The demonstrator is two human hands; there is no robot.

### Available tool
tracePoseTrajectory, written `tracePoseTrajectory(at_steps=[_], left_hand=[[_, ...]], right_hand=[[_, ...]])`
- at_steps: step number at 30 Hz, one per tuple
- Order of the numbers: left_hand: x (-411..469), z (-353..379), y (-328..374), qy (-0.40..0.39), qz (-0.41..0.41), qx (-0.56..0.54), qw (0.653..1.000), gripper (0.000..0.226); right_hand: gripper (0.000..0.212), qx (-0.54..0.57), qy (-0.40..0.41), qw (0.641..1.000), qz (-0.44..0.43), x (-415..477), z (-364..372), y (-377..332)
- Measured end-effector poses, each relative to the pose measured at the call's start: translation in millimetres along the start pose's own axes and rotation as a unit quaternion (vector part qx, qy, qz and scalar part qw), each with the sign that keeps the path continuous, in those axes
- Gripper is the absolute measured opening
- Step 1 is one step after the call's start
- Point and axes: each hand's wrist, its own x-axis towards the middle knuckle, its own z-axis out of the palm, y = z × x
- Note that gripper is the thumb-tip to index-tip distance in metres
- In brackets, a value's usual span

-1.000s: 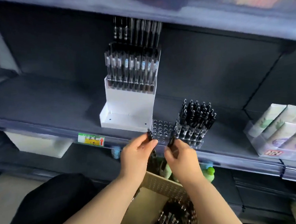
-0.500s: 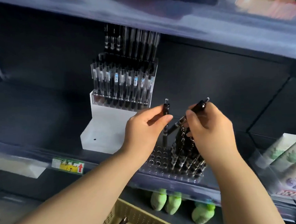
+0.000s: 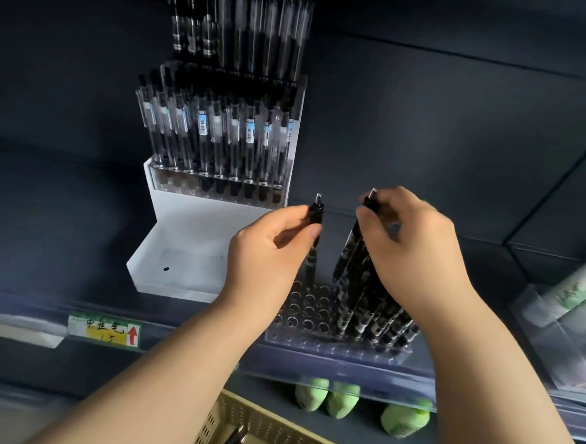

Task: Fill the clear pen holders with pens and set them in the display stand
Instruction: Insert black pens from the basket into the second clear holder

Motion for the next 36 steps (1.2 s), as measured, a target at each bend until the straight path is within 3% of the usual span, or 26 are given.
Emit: tracePoseTrajectory(at_steps=[36], left_hand=[[-3.8, 1.2, -1.2, 0.002, -0.037, -0.014, 0.999, 0.026]], right_hand=[[0.019, -0.056, -0.045, 0.997, 0.030, -2.3, 8.8, -3.9]])
